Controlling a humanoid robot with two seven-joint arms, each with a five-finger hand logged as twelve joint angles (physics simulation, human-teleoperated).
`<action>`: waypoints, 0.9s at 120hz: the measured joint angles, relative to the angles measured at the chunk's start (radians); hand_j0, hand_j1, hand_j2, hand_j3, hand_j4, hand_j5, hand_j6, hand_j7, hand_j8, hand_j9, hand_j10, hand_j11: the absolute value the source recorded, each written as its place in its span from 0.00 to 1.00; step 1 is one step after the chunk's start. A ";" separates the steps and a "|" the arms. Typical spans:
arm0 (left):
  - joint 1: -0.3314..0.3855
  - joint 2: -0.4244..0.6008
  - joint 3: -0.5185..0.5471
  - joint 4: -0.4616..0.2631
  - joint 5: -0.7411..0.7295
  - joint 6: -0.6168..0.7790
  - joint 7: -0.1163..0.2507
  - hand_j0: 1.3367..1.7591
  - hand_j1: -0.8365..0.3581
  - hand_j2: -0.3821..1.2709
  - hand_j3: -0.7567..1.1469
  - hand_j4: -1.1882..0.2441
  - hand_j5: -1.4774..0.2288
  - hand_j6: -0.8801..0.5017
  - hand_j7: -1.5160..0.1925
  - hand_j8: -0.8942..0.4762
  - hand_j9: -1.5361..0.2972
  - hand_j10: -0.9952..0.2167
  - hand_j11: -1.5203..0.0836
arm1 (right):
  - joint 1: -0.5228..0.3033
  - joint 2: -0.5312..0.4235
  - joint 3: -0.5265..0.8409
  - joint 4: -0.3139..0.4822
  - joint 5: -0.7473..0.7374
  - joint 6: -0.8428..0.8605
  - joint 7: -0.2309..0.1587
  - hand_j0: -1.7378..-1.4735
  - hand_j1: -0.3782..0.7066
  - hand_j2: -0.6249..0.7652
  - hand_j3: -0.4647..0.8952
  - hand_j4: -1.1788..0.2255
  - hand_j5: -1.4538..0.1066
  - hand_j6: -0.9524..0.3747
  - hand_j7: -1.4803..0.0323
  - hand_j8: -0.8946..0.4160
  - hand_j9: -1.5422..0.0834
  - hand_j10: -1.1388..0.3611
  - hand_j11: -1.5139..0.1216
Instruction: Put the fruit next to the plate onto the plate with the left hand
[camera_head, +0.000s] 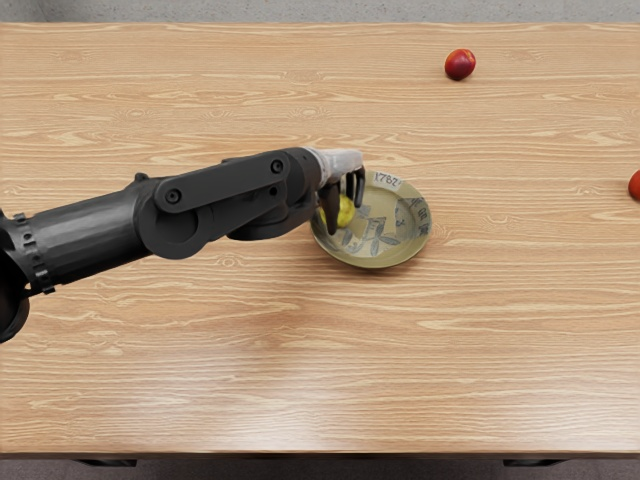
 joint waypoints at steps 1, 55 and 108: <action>0.000 0.000 0.000 0.000 0.000 0.000 0.000 0.75 0.44 0.51 0.40 0.29 0.20 0.33 0.24 0.32 0.25 0.16 0.28 | 0.000 0.000 0.000 0.000 0.000 0.000 0.000 0.30 0.03 0.45 0.34 0.84 0.93 0.72 0.98 0.68 0.95 0.76 0.93; 0.001 0.000 -0.020 0.000 -0.026 0.012 -0.001 0.76 0.81 0.28 0.40 0.68 0.70 0.51 0.72 0.53 0.69 0.65 0.77 | 0.000 0.000 0.000 0.000 0.000 0.000 0.000 0.30 0.03 0.45 0.34 0.84 0.93 0.72 0.98 0.68 0.95 0.76 0.93; 0.001 0.198 -0.146 -0.052 -0.464 -0.103 -0.001 0.76 0.95 0.24 0.40 0.80 0.83 0.61 0.85 0.62 0.81 0.78 0.91 | 0.000 0.000 -0.001 0.000 0.000 0.000 0.000 0.30 0.03 0.45 0.34 0.84 0.93 0.72 0.98 0.68 0.95 0.76 0.93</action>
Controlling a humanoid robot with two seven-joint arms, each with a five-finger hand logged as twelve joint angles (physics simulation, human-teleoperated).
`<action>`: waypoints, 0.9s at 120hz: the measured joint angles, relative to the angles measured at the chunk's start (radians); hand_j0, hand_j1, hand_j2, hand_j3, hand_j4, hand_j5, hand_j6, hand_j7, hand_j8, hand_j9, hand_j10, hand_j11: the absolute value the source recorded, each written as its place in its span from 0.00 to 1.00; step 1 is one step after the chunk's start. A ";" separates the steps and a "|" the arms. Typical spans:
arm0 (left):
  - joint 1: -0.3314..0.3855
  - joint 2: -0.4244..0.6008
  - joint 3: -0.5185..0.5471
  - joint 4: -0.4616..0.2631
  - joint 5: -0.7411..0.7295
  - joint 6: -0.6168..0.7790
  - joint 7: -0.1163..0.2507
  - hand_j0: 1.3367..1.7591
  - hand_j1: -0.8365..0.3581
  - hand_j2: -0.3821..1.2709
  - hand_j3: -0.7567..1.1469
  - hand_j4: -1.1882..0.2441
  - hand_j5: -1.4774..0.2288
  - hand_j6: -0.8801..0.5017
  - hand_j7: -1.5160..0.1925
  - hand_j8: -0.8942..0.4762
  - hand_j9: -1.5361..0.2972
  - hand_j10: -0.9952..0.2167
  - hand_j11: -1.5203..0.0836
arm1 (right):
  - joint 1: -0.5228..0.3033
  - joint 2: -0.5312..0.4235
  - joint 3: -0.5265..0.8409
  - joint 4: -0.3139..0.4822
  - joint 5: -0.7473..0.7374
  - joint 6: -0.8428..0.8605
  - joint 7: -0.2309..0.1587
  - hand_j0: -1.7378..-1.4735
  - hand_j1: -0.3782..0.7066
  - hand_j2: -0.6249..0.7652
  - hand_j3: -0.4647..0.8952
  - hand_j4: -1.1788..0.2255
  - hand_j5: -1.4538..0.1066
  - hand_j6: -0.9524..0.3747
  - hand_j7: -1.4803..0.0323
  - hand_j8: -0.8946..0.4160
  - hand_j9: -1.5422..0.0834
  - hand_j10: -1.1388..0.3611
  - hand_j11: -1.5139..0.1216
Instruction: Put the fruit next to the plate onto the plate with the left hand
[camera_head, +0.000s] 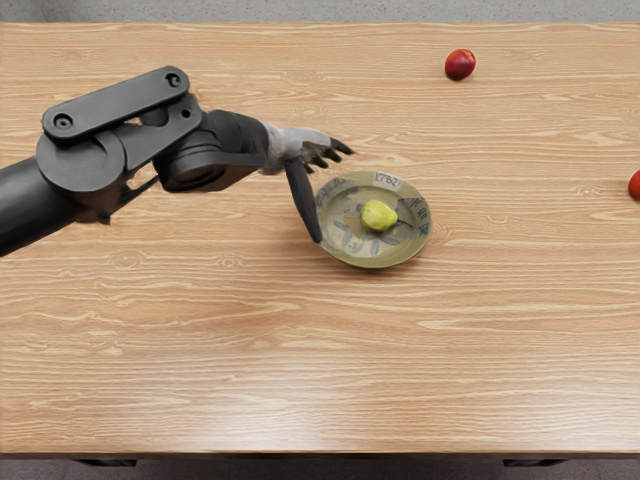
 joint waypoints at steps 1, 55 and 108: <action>0.000 0.007 -0.003 -0.003 -0.009 -0.008 0.000 0.76 0.95 0.24 0.40 0.80 0.83 0.61 0.85 0.62 0.81 0.79 0.91 | 0.000 0.000 0.000 0.000 0.000 0.000 0.000 0.30 0.03 0.45 0.34 0.84 0.93 0.72 0.98 0.68 0.95 0.76 0.93; 0.146 0.298 -0.134 -0.192 -0.229 -0.291 0.000 0.76 0.97 0.23 0.40 0.81 0.85 0.62 0.87 0.63 0.82 0.80 0.93 | 0.000 0.000 -0.001 0.001 0.000 0.001 0.000 0.30 0.03 0.45 0.34 0.84 0.93 0.72 0.98 0.68 0.95 0.76 0.93; 0.158 0.488 -0.188 -0.234 -0.301 -0.364 0.000 0.76 0.97 0.23 0.40 0.81 0.85 0.62 0.87 0.64 0.82 0.80 0.93 | 0.000 0.000 -0.001 0.002 -0.001 0.001 0.000 0.30 0.03 0.45 0.34 0.84 0.93 0.72 0.98 0.68 0.95 0.76 0.93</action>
